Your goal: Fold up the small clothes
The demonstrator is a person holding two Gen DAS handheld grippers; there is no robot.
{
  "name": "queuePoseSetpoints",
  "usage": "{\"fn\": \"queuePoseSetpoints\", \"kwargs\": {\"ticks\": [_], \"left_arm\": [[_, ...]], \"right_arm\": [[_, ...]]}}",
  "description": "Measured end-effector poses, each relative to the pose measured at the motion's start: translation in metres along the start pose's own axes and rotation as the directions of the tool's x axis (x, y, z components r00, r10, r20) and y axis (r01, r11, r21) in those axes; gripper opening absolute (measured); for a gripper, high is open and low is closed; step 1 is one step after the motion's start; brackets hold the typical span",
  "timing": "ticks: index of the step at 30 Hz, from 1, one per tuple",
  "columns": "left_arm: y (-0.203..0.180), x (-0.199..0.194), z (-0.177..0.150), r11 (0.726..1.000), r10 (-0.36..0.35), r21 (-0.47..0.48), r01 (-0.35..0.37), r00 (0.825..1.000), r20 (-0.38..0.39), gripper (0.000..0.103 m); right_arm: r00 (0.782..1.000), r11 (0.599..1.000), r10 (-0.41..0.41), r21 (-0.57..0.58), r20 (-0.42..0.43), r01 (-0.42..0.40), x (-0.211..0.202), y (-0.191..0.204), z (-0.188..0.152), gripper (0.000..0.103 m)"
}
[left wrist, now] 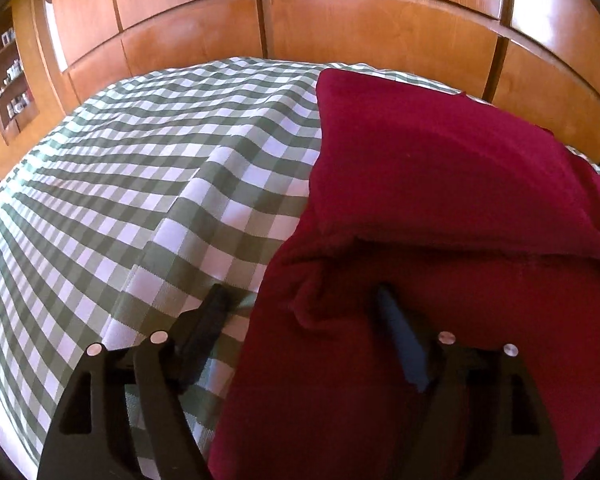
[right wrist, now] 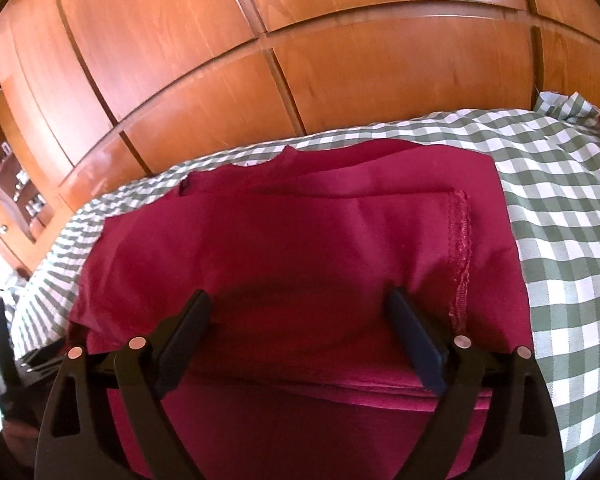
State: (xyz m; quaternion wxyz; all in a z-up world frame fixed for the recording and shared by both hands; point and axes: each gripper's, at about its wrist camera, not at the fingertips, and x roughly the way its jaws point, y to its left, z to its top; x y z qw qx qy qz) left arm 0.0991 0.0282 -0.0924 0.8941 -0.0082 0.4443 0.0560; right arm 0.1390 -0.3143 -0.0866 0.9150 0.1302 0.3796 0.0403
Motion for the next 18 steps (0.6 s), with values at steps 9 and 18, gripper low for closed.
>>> {"fn": "queuePoseSetpoints", "kwargs": {"ticks": [9, 18], "left_arm": [[0.007, -0.003, 0.002, 0.998, -0.051, -0.032, 0.05, 0.999, -0.017, 0.078], [0.045, -0.071, -0.025, 0.972, -0.231, 0.057, 0.228, 0.972, 0.038, 0.073]], "right_arm": [[0.991, 0.987, 0.099, 0.135, -0.091, -0.087, -0.098, -0.047, -0.044, 0.089], [0.959, 0.979, 0.064, 0.201, -0.276, -0.008, -0.203, -0.05, -0.171, 0.063]]}}
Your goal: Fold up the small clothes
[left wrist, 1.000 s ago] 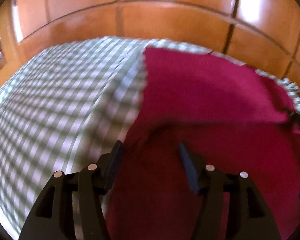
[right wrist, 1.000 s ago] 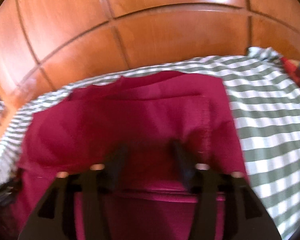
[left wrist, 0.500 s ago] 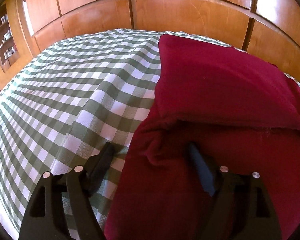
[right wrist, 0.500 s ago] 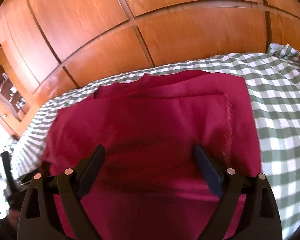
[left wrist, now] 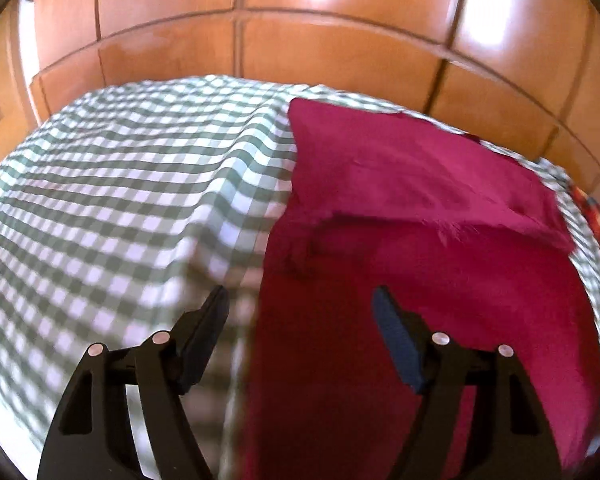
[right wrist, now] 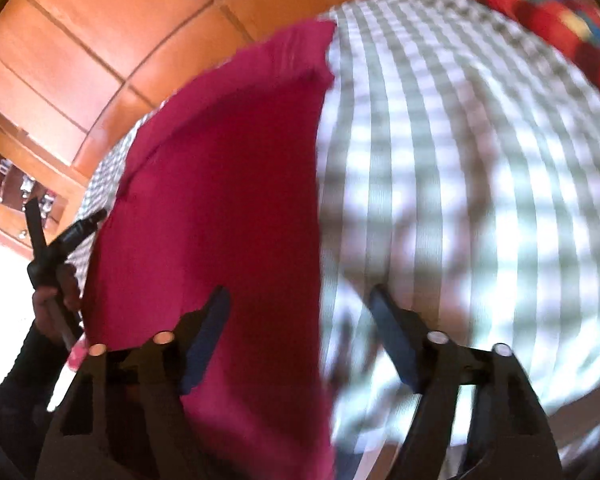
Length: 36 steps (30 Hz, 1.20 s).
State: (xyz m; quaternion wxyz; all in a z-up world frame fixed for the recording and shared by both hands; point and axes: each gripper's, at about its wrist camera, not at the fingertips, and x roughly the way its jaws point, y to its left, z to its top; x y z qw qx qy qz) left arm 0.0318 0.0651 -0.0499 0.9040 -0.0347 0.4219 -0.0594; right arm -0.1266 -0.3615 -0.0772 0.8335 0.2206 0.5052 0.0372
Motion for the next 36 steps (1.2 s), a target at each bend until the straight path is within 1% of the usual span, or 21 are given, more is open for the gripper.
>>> {"fn": "queuePoseSetpoints", "kwargs": {"ticks": [2, 3, 6, 8, 10, 13, 15, 16, 17, 18, 19, 20, 23, 25, 26, 28, 31, 32, 33, 35, 36], "left_arm": [[0.005, -0.025, -0.02, 0.999, -0.028, 0.019, 0.028, 1.0, 0.009, 0.071], [0.01, -0.035, -0.029, 0.999, -0.04, 0.024, 0.04, 0.999, 0.006, 0.07], [0.029, -0.061, -0.062, 0.998, -0.07, 0.007, 0.07, 0.997, -0.027, 0.066], [0.039, -0.072, -0.083, 0.997, -0.077, -0.01, 0.077, 0.995, -0.057, 0.06], [0.047, -0.081, -0.102, 0.996, -0.092, -0.026, 0.09, 0.993, -0.079, 0.059], [0.051, -0.087, -0.128, 0.988, -0.147, -0.066, 0.14, 0.983, -0.111, 0.059], [0.049, -0.086, -0.142, 0.984, -0.172, -0.073, 0.163, 0.976, -0.136, 0.053], [0.047, -0.085, -0.147, 0.982, -0.185, -0.075, 0.175, 0.972, -0.147, 0.045], [0.045, -0.084, -0.152, 0.979, -0.199, -0.078, 0.189, 0.967, -0.156, 0.037], [0.043, -0.084, -0.154, 0.978, -0.203, -0.07, 0.195, 0.966, -0.158, 0.033], [0.04, -0.084, -0.154, 0.98, -0.196, -0.049, 0.19, 0.968, -0.158, 0.025], [0.038, -0.086, -0.154, 0.982, -0.186, -0.028, 0.184, 0.97, -0.159, 0.02], [0.039, -0.096, -0.147, 0.978, -0.209, -0.023, 0.208, 0.965, -0.156, 0.015], [0.046, -0.11, -0.136, 0.966, -0.257, -0.063, 0.251, 0.956, -0.144, 0.014], [0.051, -0.117, -0.128, 0.958, -0.283, -0.079, 0.274, 0.95, -0.135, 0.008], [0.056, -0.133, -0.114, 0.948, -0.319, -0.061, 0.314, 0.942, -0.107, 0.003], [0.056, -0.149, -0.095, 0.932, -0.363, -0.034, 0.362, 0.93, -0.059, 0.003], [0.056, -0.152, -0.086, 0.916, -0.4, -0.039, 0.399, 0.916, -0.034, 0.003], [0.056, -0.151, -0.079, 0.906, -0.423, -0.045, 0.422, 0.906, -0.018, 0.003], [0.053, -0.144, -0.062, 0.887, -0.458, -0.059, 0.458, 0.889, 0.004, 0.003], [0.05, -0.139, -0.054, 0.884, -0.464, -0.053, 0.464, 0.886, 0.01, 0.003]], "right_arm": [[0.999, 1.0, 0.013, -0.005, -0.037, -0.013, -0.003, 0.008, -0.02, 0.054], [0.999, 1.0, 0.003, -0.018, -0.047, -0.004, -0.003, 0.013, -0.028, 0.051], [0.998, 0.999, -0.014, -0.043, -0.06, 0.012, 0.001, 0.02, -0.037, 0.041], [0.997, 0.998, -0.033, -0.057, -0.064, 0.029, 0.003, 0.022, -0.034, 0.039], [0.996, 0.997, -0.04, -0.065, -0.074, 0.035, 0.007, 0.023, -0.031, 0.038], [0.994, 0.995, -0.064, -0.085, -0.086, 0.056, 0.012, 0.027, -0.029, 0.038], [0.993, 0.992, -0.079, -0.102, -0.092, 0.069, 0.016, 0.033, -0.029, 0.038], [0.992, 0.992, -0.081, -0.104, -0.094, 0.071, 0.017, 0.033, -0.029, 0.038], [0.991, 0.991, -0.09, -0.11, -0.095, 0.079, 0.017, 0.033, -0.029, 0.034], [0.99, 0.988, -0.104, -0.123, -0.098, 0.092, 0.016, 0.036, -0.029, 0.029], [0.989, 0.987, -0.111, -0.13, -0.101, 0.098, 0.015, 0.036, -0.029, 0.024], [0.988, 0.986, -0.11, -0.134, -0.107, 0.096, 0.015, 0.038, -0.03, 0.01], [0.992, 0.986, -0.08, -0.156, -0.102, 0.063, 0.004, 0.049, -0.031, 0.008], [0.997, 0.985, -0.029, -0.17, -0.078, 0.016, -0.009, 0.065, -0.025, 0.008], [0.998, 0.985, -0.006, -0.172, -0.064, -0.005, -0.014, 0.071, -0.022, 0.008], [0.998, 0.981, 0.062, -0.18, -0.028, -0.066, -0.028, 0.083, -0.008, 0.008], [0.992, 0.975, 0.125, -0.184, 0.01, -0.121, -0.038, 0.092, 0.013, 0.008], [0.989, 0.975, 0.149, -0.171, 0.021, -0.143, -0.037, 0.094, 0.022, 0.008], [0.986, 0.976, 0.164, -0.152, 0.03, -0.157, -0.035, 0.093, 0.031, 0.008], [0.984, 0.978, 0.173, -0.13, 0.045, -0.166, -0.03, 0.092, 0.043, 0.008], [0.984, 0.979, 0.173, -0.12, 0.051, -0.166, -0.028, 0.09, 0.048, 0.008]]}}
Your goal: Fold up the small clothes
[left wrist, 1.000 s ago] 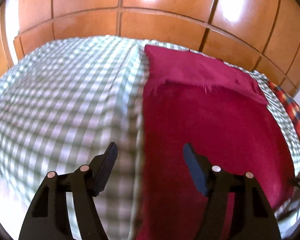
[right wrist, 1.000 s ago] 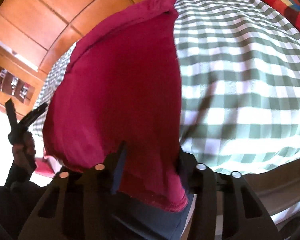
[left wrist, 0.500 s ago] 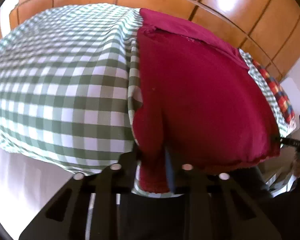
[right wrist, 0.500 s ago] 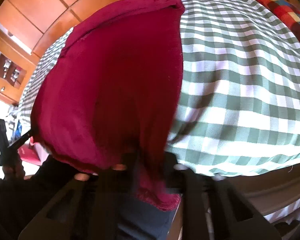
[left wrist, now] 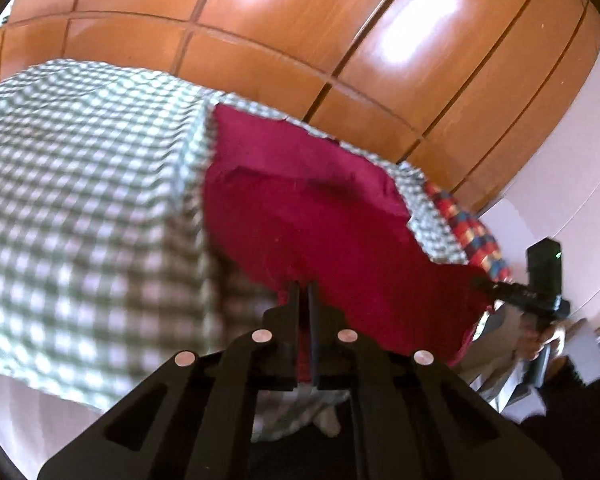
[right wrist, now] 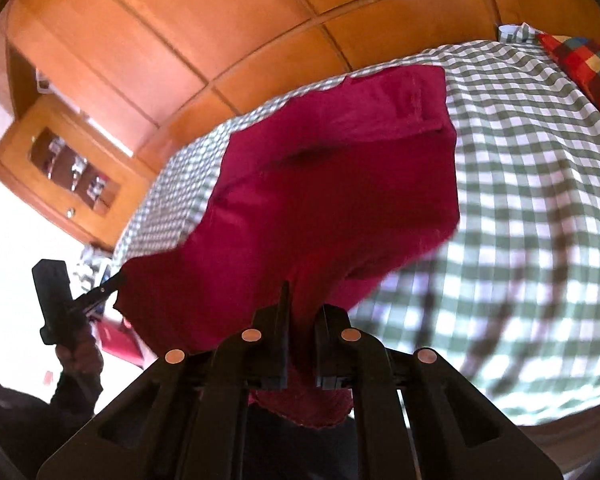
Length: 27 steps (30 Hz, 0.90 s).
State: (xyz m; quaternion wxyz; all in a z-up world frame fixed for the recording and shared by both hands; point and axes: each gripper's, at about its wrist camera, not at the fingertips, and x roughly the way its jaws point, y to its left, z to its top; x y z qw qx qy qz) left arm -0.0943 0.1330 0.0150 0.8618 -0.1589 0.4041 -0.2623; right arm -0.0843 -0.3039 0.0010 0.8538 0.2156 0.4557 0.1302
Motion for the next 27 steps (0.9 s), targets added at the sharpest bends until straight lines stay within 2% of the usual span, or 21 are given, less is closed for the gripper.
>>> {"fn": "queuePoseSetpoints", "kwargs": {"ticks": [4, 8, 10, 12, 13, 14, 15, 17, 19, 21, 25, 27], "left_arm": [[-0.001, 0.031, 0.046, 1.0, -0.019, 0.001, 0.019, 0.999, 0.038, 0.003], [0.007, 0.071, 0.094, 0.999, 0.028, -0.035, -0.026, 0.999, 0.046, 0.003], [0.016, 0.093, 0.112, 0.997, 0.049, -0.06, -0.047, 0.998, 0.027, 0.003], [0.027, 0.11, 0.124, 0.989, 0.108, -0.102, -0.106, 0.994, 0.008, 0.008], [0.034, 0.118, 0.132, 0.984, 0.126, -0.127, -0.124, 0.992, 0.009, 0.021], [0.04, 0.119, 0.134, 0.98, 0.132, -0.154, -0.127, 0.991, 0.022, 0.046], [0.047, 0.117, 0.137, 0.972, 0.137, -0.198, -0.126, 0.99, 0.044, 0.055], [0.061, 0.111, 0.138, 0.961, 0.121, -0.26, -0.095, 0.989, 0.085, 0.058], [0.067, 0.108, 0.126, 0.958, 0.148, -0.259, -0.124, 0.986, 0.074, 0.058], [0.066, 0.108, 0.108, 0.966, 0.154, -0.215, -0.143, 0.987, 0.038, 0.058], [0.053, 0.114, 0.057, 0.986, 0.124, -0.107, -0.128, 0.991, -0.038, 0.056], [0.05, 0.123, 0.044, 0.985, 0.146, -0.081, -0.151, 0.987, -0.064, 0.052]], "right_arm": [[0.998, 0.997, -0.037, 0.072, 0.047, 0.033, 0.011, -0.019, 0.03, 0.008], [0.993, 0.99, -0.071, 0.125, 0.092, 0.06, 0.02, -0.036, 0.058, 0.008], [0.992, 0.988, -0.087, 0.135, 0.093, 0.074, 0.03, -0.043, 0.073, 0.008], [0.992, 0.988, -0.093, 0.132, 0.089, 0.081, 0.038, -0.046, 0.084, 0.009], [0.992, 0.988, -0.092, 0.129, 0.085, 0.081, 0.042, -0.047, 0.091, 0.011], [0.993, 0.988, -0.086, 0.134, 0.083, 0.074, 0.043, -0.05, 0.094, 0.023], [0.993, 0.986, -0.073, 0.153, 0.092, 0.059, 0.04, -0.054, 0.094, 0.049], [0.986, 0.982, -0.07, 0.185, 0.153, 0.041, 0.028, -0.06, 0.094, 0.081], [0.977, 0.982, -0.069, 0.187, 0.202, 0.031, 0.012, -0.063, 0.086, 0.082], [0.976, 0.98, -0.087, 0.191, 0.198, 0.048, 0.003, -0.069, 0.074, 0.082], [0.975, 0.975, -0.182, 0.149, 0.126, 0.163, 0.011, -0.075, 0.042, 0.082], [0.973, 0.971, -0.219, 0.118, 0.08, 0.209, 0.024, -0.075, 0.027, 0.082]]}}
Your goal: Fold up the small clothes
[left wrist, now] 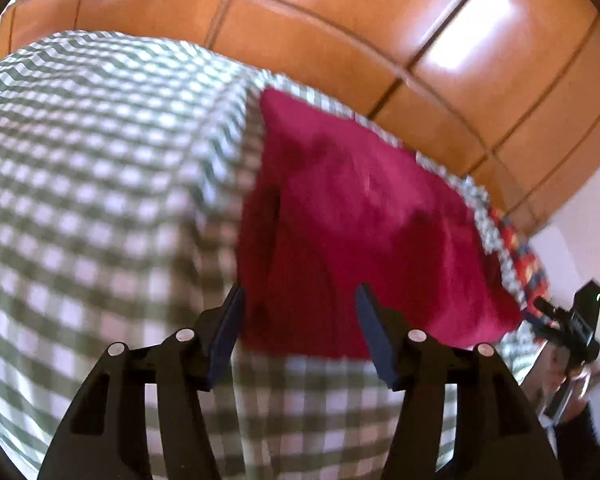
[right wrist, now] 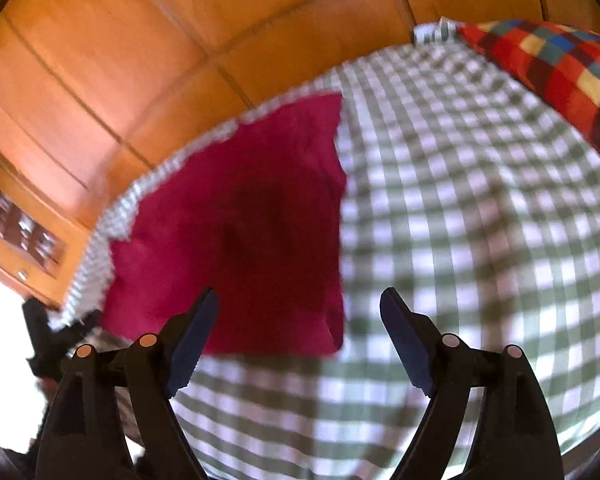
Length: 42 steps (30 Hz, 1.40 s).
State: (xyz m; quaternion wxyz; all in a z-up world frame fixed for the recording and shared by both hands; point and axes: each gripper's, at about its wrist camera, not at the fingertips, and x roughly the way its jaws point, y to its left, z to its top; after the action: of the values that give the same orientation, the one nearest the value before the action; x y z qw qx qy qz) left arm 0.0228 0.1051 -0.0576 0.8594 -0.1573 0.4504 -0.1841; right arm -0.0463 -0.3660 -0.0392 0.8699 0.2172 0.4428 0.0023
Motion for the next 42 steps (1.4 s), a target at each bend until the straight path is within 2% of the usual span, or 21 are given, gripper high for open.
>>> {"fn": "queuePoseSetpoints", "kwargs": {"ticks": [1, 2, 3, 5, 6, 8, 11, 15, 19, 24, 28, 29, 31, 32, 33, 35, 36, 39, 42], "left_arm": [[-0.002, 0.006, -0.006, 1.0, 0.025, 0.008, -0.025, 1.0, -0.007, 0.05], [-0.002, 0.01, -0.009, 0.999, 0.038, 0.013, -0.038, 0.999, -0.001, 0.047], [-0.003, 0.013, -0.009, 0.999, 0.049, 0.018, -0.049, 0.999, 0.007, 0.045], [-0.003, 0.017, -0.006, 0.998, 0.066, 0.01, -0.066, 0.998, 0.01, 0.025], [-0.003, 0.017, -0.003, 0.998, 0.064, 0.001, -0.064, 0.998, 0.009, 0.02], [-0.003, 0.015, 0.0, 0.998, 0.056, -0.014, -0.056, 0.998, 0.005, 0.012], [-0.004, 0.006, -0.002, 0.998, 0.055, -0.01, -0.055, 0.998, 0.001, 0.009], [0.002, -0.011, -0.01, 0.999, 0.026, -0.041, -0.025, 1.0, 0.006, 0.008], [0.004, -0.038, -0.029, 0.999, 0.003, -0.036, -0.002, 1.0, 0.005, 0.008], [-0.002, -0.073, -0.07, 1.0, -0.004, -0.005, 0.004, 1.0, -0.019, 0.008], [-0.009, -0.077, -0.091, 0.997, 0.063, 0.052, -0.06, 0.996, -0.066, 0.011], [-0.012, -0.079, -0.093, 0.993, 0.087, 0.079, -0.082, 0.994, -0.062, 0.016], [-0.017, -0.086, -0.089, 0.984, 0.141, 0.108, -0.139, 0.99, -0.012, 0.02], [-0.017, -0.089, -0.087, 0.984, 0.14, 0.11, -0.139, 0.99, 0.002, 0.021], [-0.016, -0.092, -0.082, 0.986, 0.132, 0.102, -0.133, 0.991, 0.019, 0.023], [-0.016, -0.096, -0.073, 0.987, 0.13, 0.084, -0.134, 0.99, 0.049, 0.03], [-0.017, -0.096, -0.067, 0.986, 0.136, 0.085, -0.141, 0.989, 0.062, 0.03], [-0.021, -0.09, -0.053, 0.982, 0.151, 0.101, -0.159, 0.985, 0.082, 0.033], [-0.023, -0.078, -0.04, 0.98, 0.153, 0.113, -0.162, 0.985, 0.081, 0.035]], "right_arm": [[1.0, 1.0, -0.017, -0.021, -0.01, 0.017, 0.006, 0.001, -0.005, 0.08], [0.999, 0.999, -0.034, -0.04, -0.015, 0.033, 0.015, 0.004, -0.007, 0.07], [0.999, 0.998, -0.039, -0.052, -0.022, 0.038, 0.022, 0.006, -0.009, 0.053], [0.999, 0.999, -0.039, -0.039, -0.023, 0.039, 0.034, 0.01, -0.007, 0.04], [0.999, 0.999, -0.036, -0.036, -0.017, 0.035, 0.035, 0.011, -0.007, 0.028], [0.999, 0.999, -0.031, -0.033, -0.009, 0.031, 0.034, 0.017, -0.006, 0.023], [0.999, 0.997, -0.036, -0.068, 0.002, 0.036, 0.022, 0.028, -0.013, 0.02], [1.0, 0.997, -0.004, -0.071, 0.005, 0.005, -0.004, 0.032, -0.028, 0.02], [1.0, 0.996, -0.012, -0.093, -0.014, 0.01, -0.024, 0.037, -0.054, 0.02], [0.998, 0.997, -0.019, -0.074, -0.062, 0.014, -0.043, 0.029, -0.093, 0.019], [0.996, 0.995, -0.018, -0.102, -0.087, 0.01, -0.049, 0.029, -0.105, 0.022], [0.996, 0.993, -0.029, -0.115, -0.086, 0.018, -0.051, 0.031, -0.104, 0.025], [0.997, 0.993, -0.035, -0.114, -0.071, 0.026, -0.055, 0.031, -0.097, 0.039], [0.998, 0.994, -0.034, -0.106, -0.052, 0.028, -0.06, 0.029, -0.092, 0.053], [0.999, 0.994, -0.039, -0.101, -0.017, 0.037, -0.065, 0.027, -0.087, 0.061], [0.996, 0.991, -0.06, -0.117, 0.059, 0.067, -0.074, 0.029, -0.073, 0.061], [0.994, 0.989, -0.072, -0.127, 0.077, 0.081, -0.074, 0.03, -0.065, 0.061], [0.99, 0.98, -0.108, -0.155, 0.094, 0.122, -0.066, 0.033, -0.05, 0.061], [0.983, 0.963, -0.173, -0.198, 0.065, 0.183, -0.042, 0.037, -0.034, 0.058]]}}
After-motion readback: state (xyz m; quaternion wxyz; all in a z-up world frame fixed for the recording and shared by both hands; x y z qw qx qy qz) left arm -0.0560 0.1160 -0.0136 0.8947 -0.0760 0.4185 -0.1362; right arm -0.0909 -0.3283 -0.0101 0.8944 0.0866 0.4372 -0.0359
